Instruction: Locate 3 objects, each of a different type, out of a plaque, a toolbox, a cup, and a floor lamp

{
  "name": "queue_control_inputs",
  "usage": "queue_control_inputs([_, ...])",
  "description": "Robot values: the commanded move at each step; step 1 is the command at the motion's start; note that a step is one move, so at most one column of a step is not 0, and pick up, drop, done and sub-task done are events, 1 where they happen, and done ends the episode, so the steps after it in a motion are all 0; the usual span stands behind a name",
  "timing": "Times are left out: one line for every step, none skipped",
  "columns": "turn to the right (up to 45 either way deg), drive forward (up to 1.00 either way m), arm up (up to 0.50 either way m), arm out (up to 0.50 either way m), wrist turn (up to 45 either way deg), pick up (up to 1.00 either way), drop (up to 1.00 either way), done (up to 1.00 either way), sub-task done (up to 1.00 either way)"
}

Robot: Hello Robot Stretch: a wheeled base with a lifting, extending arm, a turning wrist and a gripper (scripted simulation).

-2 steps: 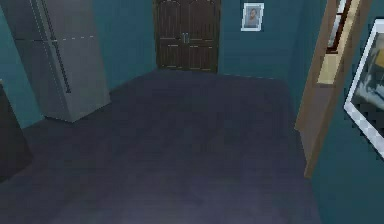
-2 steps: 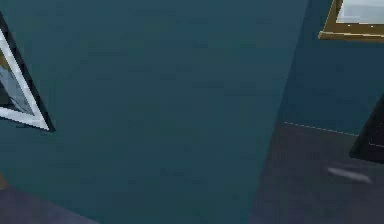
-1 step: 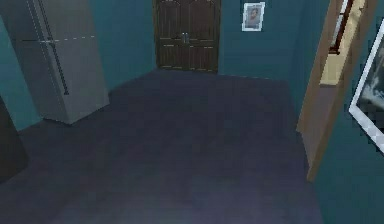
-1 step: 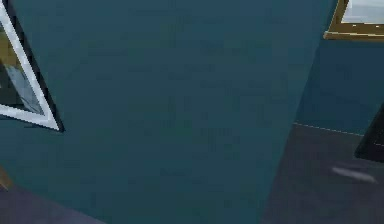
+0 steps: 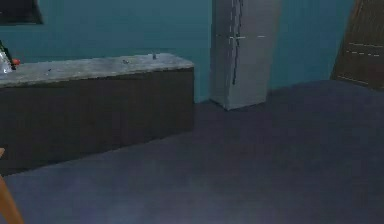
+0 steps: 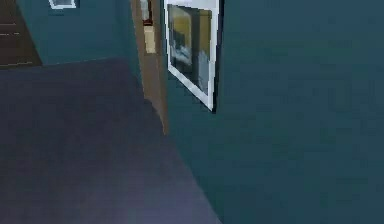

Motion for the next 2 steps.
queue_control_inputs([-45.0, 0.00, 0.00, 0.00, 0.0, 0.00, 0.00, 0.00, 0.00])
queue_control_inputs([-45.0, 0.00, 0.00, 0.00, 0.0, 0.00, 0.00, 0.00, 0.00])
